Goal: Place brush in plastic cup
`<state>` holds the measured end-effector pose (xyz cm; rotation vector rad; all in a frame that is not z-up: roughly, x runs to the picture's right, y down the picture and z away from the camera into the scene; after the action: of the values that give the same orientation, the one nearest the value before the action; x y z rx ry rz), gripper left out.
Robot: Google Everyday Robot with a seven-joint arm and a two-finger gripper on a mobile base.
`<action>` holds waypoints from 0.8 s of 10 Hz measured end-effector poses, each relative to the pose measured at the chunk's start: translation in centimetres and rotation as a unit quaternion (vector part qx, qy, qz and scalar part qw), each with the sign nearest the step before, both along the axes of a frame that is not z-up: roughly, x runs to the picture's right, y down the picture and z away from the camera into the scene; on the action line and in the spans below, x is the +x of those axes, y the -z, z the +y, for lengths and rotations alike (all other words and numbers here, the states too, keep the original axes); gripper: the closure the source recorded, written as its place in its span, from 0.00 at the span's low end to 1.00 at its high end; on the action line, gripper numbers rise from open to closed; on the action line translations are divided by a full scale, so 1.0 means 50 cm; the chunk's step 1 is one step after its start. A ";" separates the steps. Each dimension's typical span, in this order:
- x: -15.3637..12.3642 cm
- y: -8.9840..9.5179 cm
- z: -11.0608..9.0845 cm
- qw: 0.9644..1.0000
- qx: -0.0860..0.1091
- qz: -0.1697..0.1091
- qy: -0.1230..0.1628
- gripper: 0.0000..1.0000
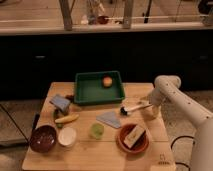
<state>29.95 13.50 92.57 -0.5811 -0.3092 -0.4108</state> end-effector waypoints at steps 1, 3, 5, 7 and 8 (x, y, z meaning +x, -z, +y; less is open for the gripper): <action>-0.003 -0.002 -0.001 1.000 -0.001 -0.004 0.007 0.20; -0.028 -0.003 0.006 0.999 -0.016 -0.017 0.026 0.20; -0.055 -0.012 0.007 0.998 -0.026 -0.028 0.040 0.20; -0.066 -0.014 0.011 0.998 -0.033 -0.034 0.047 0.23; -0.070 -0.013 0.013 0.998 -0.034 -0.036 0.050 0.32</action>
<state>26.44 14.15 93.23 -0.6509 -0.3645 -0.5209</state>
